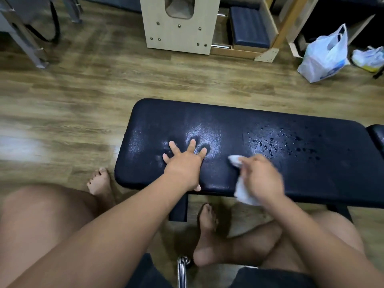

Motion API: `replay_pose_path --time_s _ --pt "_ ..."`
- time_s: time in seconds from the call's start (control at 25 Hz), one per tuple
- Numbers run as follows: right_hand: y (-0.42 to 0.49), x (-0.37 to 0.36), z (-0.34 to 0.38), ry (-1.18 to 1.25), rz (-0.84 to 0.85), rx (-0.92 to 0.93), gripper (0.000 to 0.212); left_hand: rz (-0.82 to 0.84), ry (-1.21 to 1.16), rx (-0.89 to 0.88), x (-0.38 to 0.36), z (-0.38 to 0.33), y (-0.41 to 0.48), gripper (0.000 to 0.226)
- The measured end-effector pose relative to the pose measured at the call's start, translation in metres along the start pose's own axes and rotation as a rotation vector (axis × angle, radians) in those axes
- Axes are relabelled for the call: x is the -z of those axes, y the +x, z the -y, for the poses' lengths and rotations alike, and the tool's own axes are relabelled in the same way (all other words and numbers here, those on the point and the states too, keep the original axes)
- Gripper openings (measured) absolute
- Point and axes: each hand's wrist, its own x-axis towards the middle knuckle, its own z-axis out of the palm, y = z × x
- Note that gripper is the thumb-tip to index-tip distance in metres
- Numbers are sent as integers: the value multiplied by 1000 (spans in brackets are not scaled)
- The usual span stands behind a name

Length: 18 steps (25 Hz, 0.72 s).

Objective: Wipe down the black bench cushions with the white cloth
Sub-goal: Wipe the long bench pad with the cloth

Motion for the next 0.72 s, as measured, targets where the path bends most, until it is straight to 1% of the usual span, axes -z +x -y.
replay_pose_path --time_s 0.04,0.08,0.12,0.16,0.2,0.24,0.28,0.36,0.4,0.44,0.48,0.52,0.56,0.6,0.64,0.68,0.72 --pt "2 11 -44 -51 -25 -150 37 9 4 2 0 -1 1 119" --pt "3 22 -91 -92 -46 -296 49 15 8 4 1 -3 2 119" --pt "1 35 -133 -101 -48 -439 56 18 13 8 3 -5 3 119" --pt "0 44 -160 -72 -65 -567 55 22 20 17 4 -7 3 120" --pt "0 48 -165 -56 -70 -626 48 30 25 27 6 -10 4 120" --pt "-1 48 -147 -63 -92 -668 41 39 29 32 6 -12 5 120" --pt "1 38 -116 -6 -137 -646 35 44 32 30 6 -13 6 120" --pt "4 18 -26 97 -144 -476 34 20 29 18 6 -10 6 118" --pt "1 7 23 151 -103 -341 33 -9 7 10 5 -7 5 114" --pt "-7 -2 66 178 -26 -182 31 -56 -24 0 2 -3 2 106" --pt "-14 -8 96 179 62 -33 29 -120 -48 -9 -4 2 -4 97" --pt "-15 -12 111 171 96 81 27 -196 -47 -6 -12 11 -11 90" --pt "-9 -12 103 170 101 122 27 -275 -26 8 -22 24 -20 87" --pt "-4 -10 78 145 80 111 29 -353 -9 29 -31 40 -30 87" --pt "-3 -3 43 75 44 60 31 -424 -17 60 -39 59 -38 86" --pt "-5 7 1 9 1 -31 32 -465 -56 103 -46 81 -45 84" --pt "-8 18 -41 -39 -35 -161 33 -474 -131 135 -52 101 -50 82"
